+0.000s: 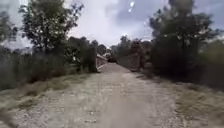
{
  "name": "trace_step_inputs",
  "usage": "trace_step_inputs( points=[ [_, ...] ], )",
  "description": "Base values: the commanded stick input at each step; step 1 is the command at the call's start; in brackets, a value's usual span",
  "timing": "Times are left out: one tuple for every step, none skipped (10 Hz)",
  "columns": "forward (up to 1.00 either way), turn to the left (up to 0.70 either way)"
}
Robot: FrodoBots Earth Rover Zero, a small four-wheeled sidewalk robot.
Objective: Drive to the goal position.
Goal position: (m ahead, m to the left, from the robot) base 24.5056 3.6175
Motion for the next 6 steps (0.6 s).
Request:
trace_step_inputs(
  points=[
    [0.85,0.00],
    [0.85,0.00],
    [0.85,0.00],
    [0.85,0.00],
    [0.85,0.00],
    [0.85,0.00]
  ],
)
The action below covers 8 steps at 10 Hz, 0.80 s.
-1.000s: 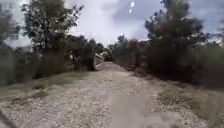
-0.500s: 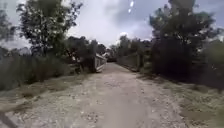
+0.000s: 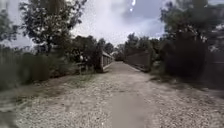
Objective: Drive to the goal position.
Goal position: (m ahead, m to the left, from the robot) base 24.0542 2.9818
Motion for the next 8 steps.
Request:
trace_step_inputs(
  points=[
    [0.85,0.00],
    [0.85,0.00],
    [0.85,0.00],
    [0.85,0.00],
    [0.85,0.00],
    [0.85,0.00],
    [0.85,0.00],
    [0.85,0.00]
  ],
)
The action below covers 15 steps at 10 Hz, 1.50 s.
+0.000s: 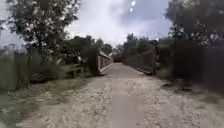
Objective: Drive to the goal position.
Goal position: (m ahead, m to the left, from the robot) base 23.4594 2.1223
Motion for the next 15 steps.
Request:
trace_step_inputs(
  points=[
    [0.85,0.00],
    [0.85,0.00],
    [0.85,0.00],
    [0.85,0.00],
    [0.85,0.00],
    [0.85,0.00],
    [0.85,0.00],
    [0.84,0.00],
    [0.84,-0.31],
    [0.84,-0.33],
    [0.84,-0.33],
    [0.83,-0.33],
    [0.84,-0.23],
    [0.84,0.00],
    [0.80,0.00]
  ],
)
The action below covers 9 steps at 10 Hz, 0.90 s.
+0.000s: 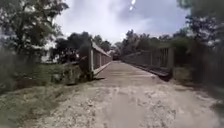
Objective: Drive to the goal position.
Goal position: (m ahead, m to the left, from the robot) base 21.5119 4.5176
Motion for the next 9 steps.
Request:
trace_step_inputs(
  points=[
    [0.76,0.00],
    [0.74,0.00],
    [0.75,0.00],
    [0.75,0.00],
    [0.75,0.00],
    [0.75,0.00],
    [0.75,0.00],
    [0.75,0.00],
    [0.76,0.00]
  ],
)
